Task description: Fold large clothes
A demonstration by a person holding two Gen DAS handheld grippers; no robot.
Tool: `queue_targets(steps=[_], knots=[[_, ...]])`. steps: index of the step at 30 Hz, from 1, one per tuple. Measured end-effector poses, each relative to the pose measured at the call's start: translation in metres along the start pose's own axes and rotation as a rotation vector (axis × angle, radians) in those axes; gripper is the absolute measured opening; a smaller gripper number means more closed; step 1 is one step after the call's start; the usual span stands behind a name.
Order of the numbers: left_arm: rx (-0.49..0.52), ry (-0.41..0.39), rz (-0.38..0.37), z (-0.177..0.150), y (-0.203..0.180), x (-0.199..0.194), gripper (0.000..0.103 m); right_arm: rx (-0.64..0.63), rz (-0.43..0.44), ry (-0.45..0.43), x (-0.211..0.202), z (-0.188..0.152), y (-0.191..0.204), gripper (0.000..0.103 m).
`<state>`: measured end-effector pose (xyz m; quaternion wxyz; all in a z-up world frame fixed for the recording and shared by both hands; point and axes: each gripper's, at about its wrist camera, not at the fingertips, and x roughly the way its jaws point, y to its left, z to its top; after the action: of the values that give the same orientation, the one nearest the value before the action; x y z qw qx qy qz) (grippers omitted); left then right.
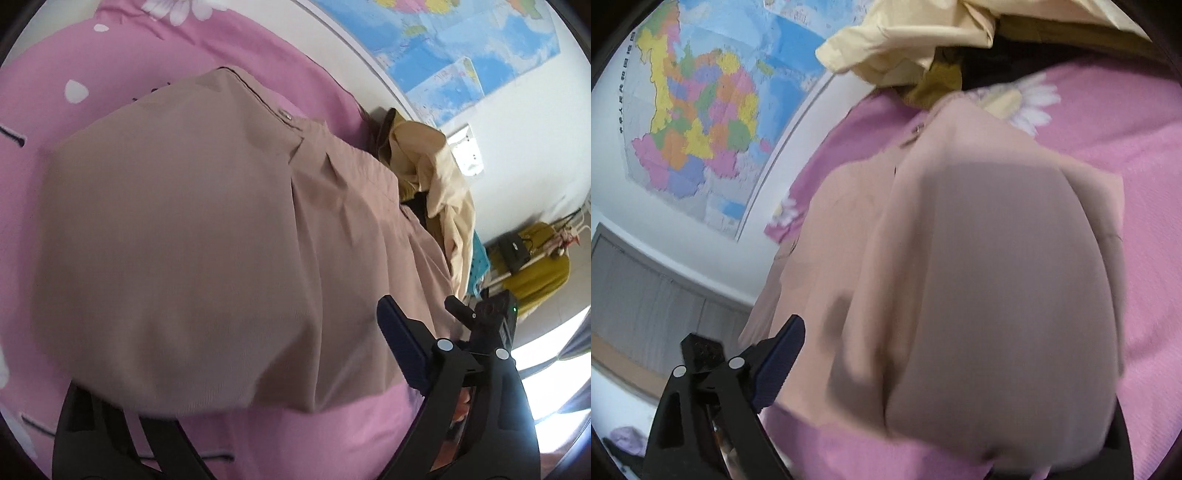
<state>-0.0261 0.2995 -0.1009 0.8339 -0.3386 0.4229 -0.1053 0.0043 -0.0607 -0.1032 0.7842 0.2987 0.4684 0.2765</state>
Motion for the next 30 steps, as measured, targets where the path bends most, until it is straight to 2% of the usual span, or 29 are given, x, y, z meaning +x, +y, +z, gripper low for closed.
queue_targets(steps=[3,6,7,8,10,11,13,15,16,19,23,24,27,28,29,30], knots=[[-0.003,-0.008,0.026,0.004,-0.004,0.005,0.086,-0.028,-0.033,-0.015,0.012,0.005,0.006,0.097],[0.009,-0.010,0.095,0.006,-0.009,0.009,0.070,-0.047,-0.048,-0.027,0.017,0.010,0.007,0.094],[0.014,-0.011,0.123,0.007,-0.009,0.010,0.062,-0.051,-0.055,-0.026,0.017,0.010,0.006,0.084],[0.012,-0.013,0.140,0.008,-0.008,0.010,0.055,-0.050,-0.065,-0.023,0.017,0.012,0.003,0.064],[0.016,-0.010,0.173,0.009,-0.009,0.011,0.052,-0.027,-0.065,-0.007,0.018,0.017,-0.009,0.049],[0.017,-0.009,0.187,0.009,-0.010,0.011,0.051,-0.013,-0.043,0.002,0.016,0.019,-0.014,0.048],[0.028,-0.008,0.209,0.010,-0.012,0.012,0.051,0.003,-0.010,0.018,0.012,0.022,-0.018,0.048],[0.029,-0.011,0.207,0.011,-0.012,0.014,0.058,-0.013,0.001,0.014,0.010,0.022,-0.014,0.056],[0.032,-0.011,0.202,0.012,-0.013,0.015,0.063,-0.025,0.001,0.014,0.010,0.022,-0.010,0.064],[0.053,-0.020,0.233,0.011,-0.018,0.018,0.066,-0.076,-0.005,0.020,0.012,0.024,0.004,0.081],[0.065,-0.037,0.262,0.010,-0.020,0.019,0.067,-0.096,-0.022,0.017,0.014,0.027,0.012,0.084],[0.064,-0.038,0.263,0.010,-0.021,0.020,0.067,-0.094,-0.028,0.016,0.014,0.028,0.011,0.082],[0.058,-0.038,0.265,0.011,-0.021,0.020,0.067,-0.095,-0.046,0.017,0.013,0.030,0.007,0.064],[0.056,-0.037,0.266,0.012,-0.021,0.021,0.066,-0.091,-0.055,0.018,0.011,0.032,0.004,0.050],[0.055,-0.037,0.268,0.012,-0.021,0.021,0.066,-0.080,-0.061,0.022,0.010,0.034,-0.001,0.040],[0.057,-0.037,0.272,0.013,-0.021,0.022,0.066,-0.063,-0.041,0.030,0.009,0.036,-0.007,0.039]])
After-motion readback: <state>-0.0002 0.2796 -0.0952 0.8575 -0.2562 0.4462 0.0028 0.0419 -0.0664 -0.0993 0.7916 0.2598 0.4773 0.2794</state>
